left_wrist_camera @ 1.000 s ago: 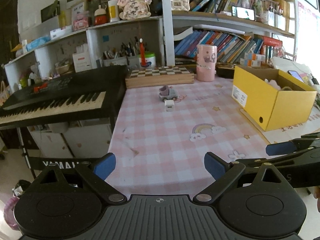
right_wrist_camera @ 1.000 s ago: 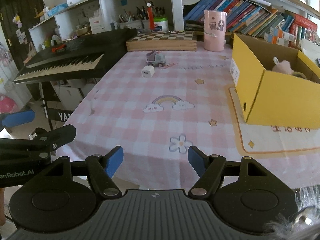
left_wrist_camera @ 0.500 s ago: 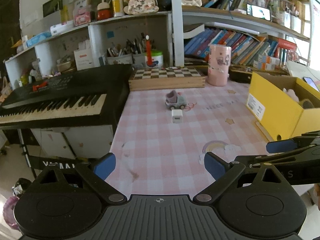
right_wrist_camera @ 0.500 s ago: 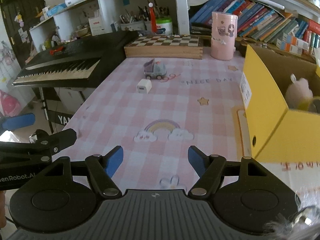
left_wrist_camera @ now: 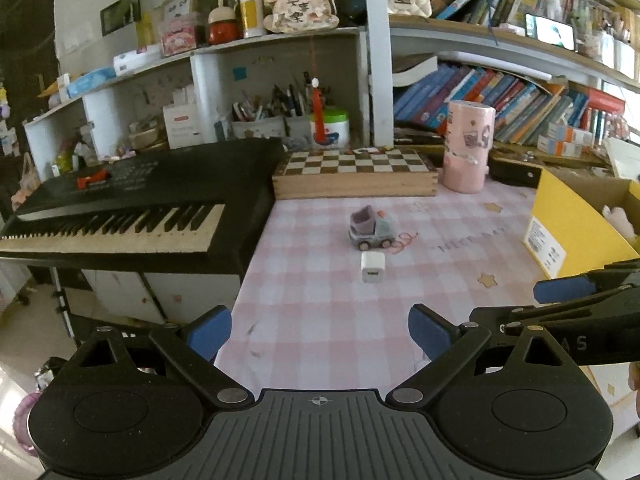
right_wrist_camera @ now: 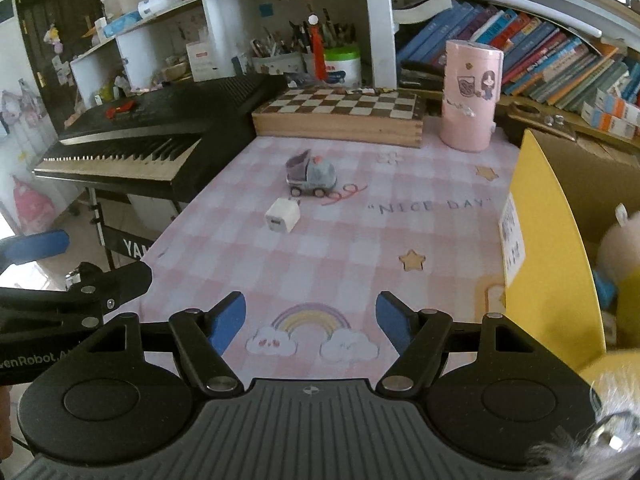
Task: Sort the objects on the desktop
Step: 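Reach the left tool toward the white charger plug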
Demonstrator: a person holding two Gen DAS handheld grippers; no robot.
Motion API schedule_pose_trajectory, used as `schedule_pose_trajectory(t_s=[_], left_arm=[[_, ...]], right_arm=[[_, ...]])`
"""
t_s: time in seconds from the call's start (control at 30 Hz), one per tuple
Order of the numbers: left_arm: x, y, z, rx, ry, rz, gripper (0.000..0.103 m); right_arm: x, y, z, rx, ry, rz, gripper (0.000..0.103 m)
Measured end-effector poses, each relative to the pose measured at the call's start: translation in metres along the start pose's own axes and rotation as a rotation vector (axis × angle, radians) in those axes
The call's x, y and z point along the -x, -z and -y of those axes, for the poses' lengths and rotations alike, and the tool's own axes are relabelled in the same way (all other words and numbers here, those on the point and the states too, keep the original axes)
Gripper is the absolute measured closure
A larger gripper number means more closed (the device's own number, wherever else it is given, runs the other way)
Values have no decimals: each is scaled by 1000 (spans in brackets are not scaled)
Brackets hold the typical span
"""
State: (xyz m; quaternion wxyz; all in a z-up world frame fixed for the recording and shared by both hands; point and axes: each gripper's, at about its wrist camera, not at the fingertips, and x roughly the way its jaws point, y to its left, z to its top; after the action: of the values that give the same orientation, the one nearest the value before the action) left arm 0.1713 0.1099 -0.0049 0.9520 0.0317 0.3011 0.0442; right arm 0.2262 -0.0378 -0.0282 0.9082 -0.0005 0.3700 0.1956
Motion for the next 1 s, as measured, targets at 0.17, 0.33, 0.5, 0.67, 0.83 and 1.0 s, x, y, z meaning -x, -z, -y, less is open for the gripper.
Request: schedule_pose_trajectory(t_s=[0.17, 0.33, 0.5, 0.67, 0.83, 1.0], left_arm=[[-10, -6, 5, 13, -26, 2, 6], [-21, -14, 10, 18, -46, 7, 6], [-36, -22, 14, 20, -52, -2, 6], [-52, -27, 17, 22, -53, -24, 6], [-66, -28, 19, 31, -62, -44, 6], [-85, -27, 22, 38, -51, -70, 7]], right_arm=[[-12, -13, 9, 16, -25, 6, 32], [-21, -23, 18, 24, -40, 13, 32], [-32, -36, 27, 13, -48, 23, 32], [-45, -52, 37, -1, -41, 36, 32], [-61, -64, 46, -6, -32, 30, 32], [-76, -70, 50, -5, -29, 8, 32]])
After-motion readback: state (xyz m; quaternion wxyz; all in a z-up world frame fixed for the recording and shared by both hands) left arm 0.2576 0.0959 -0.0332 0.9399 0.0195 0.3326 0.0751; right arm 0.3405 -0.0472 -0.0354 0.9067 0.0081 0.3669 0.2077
